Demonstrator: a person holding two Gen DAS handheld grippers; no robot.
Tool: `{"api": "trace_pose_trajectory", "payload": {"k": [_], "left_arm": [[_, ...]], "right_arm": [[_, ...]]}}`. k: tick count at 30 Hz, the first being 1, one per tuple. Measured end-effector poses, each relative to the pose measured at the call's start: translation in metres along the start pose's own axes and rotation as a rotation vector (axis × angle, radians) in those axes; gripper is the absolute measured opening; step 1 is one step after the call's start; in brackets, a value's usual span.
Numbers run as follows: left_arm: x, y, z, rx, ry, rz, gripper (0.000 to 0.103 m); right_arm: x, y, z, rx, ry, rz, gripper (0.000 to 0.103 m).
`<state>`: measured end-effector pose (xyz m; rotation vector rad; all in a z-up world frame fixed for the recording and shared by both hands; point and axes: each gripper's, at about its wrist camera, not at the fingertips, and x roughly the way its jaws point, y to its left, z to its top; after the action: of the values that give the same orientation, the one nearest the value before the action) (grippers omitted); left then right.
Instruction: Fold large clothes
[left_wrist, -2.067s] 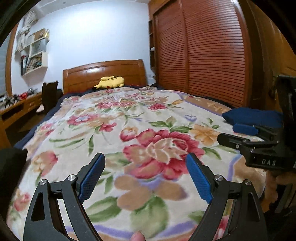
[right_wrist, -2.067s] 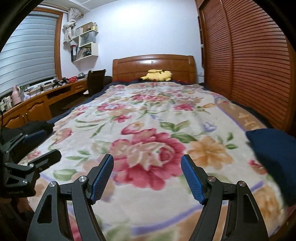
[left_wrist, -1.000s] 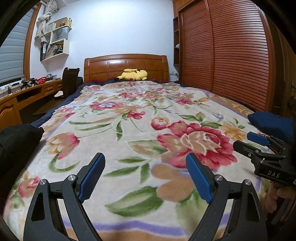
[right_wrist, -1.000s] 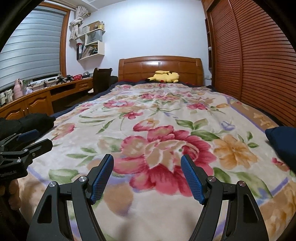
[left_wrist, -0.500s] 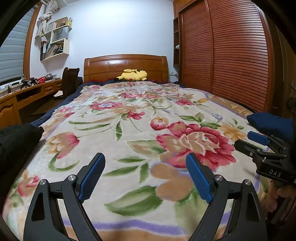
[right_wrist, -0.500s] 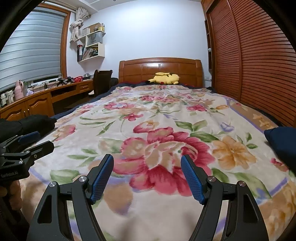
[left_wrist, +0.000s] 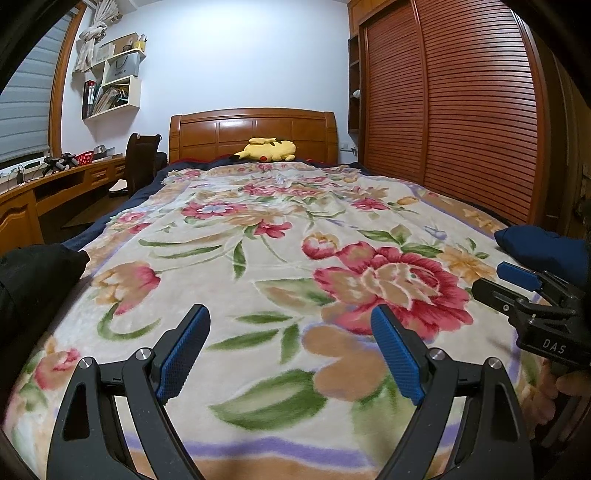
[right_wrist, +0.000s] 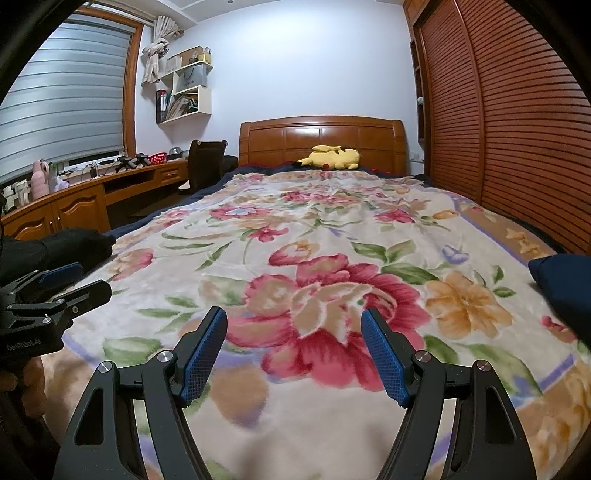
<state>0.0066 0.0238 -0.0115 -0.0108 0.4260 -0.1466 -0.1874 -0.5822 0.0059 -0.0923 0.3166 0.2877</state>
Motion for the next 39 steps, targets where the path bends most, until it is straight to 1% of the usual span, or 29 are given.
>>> {"api": "trace_pose_trajectory", "payload": {"k": [39], "left_arm": [[-0.001,0.0011,-0.0011,0.003,-0.003,0.007,0.089]], "right_arm": [[0.0005,-0.0041,0.0001,0.003,-0.009,0.01,0.077]]}}
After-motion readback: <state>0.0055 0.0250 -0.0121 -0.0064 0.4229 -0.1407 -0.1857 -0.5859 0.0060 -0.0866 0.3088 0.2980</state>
